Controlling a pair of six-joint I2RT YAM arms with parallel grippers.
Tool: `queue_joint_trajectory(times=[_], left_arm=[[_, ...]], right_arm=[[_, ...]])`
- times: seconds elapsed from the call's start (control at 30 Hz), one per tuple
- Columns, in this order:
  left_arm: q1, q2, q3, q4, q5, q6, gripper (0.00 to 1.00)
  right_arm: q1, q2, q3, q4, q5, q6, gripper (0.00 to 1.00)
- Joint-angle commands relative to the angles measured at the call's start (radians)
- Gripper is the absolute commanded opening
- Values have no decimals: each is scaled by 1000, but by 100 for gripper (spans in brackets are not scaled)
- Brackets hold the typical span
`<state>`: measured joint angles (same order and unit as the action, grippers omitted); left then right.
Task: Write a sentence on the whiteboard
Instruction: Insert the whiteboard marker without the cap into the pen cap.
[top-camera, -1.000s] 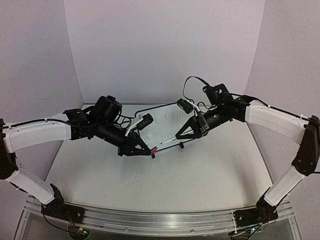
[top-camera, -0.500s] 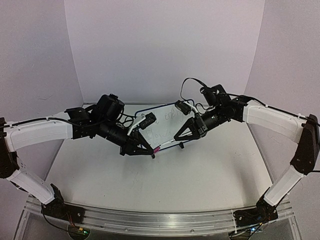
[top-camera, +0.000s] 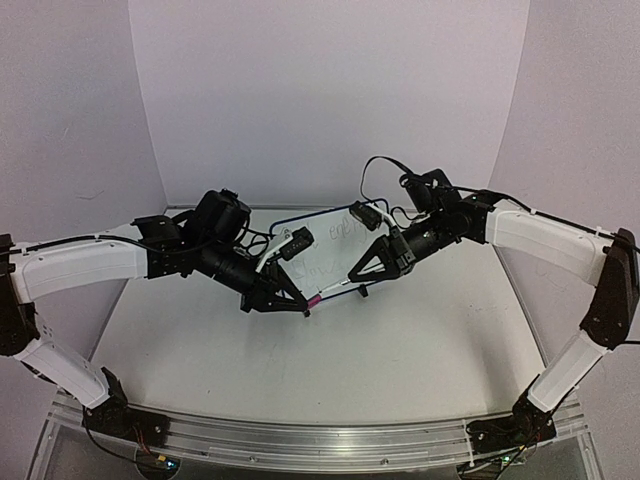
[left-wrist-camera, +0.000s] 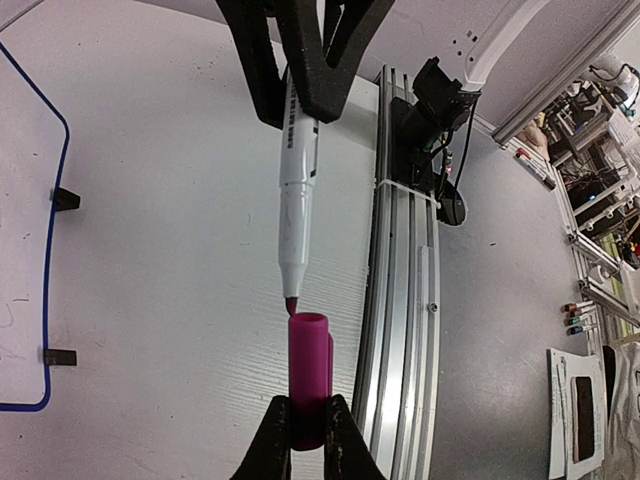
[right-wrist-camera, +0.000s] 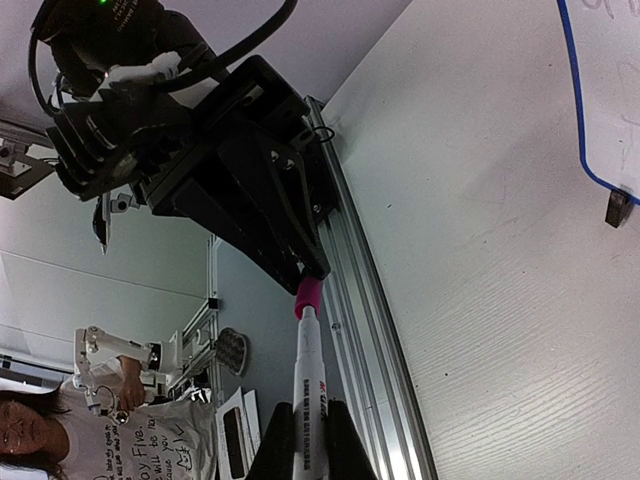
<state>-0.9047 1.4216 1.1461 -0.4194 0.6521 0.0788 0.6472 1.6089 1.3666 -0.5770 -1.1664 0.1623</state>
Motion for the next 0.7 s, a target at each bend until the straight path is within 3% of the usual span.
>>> queue_joint_trajectory(times=[0.0, 0.67], left_arm=[[-5, 1, 32, 19, 7, 13, 0], [-5, 3, 26, 34, -7, 6, 0]], right_arm=[[8, -10, 39, -8, 6, -23, 0], [8, -5, 25, -22, -12, -31, 0]])
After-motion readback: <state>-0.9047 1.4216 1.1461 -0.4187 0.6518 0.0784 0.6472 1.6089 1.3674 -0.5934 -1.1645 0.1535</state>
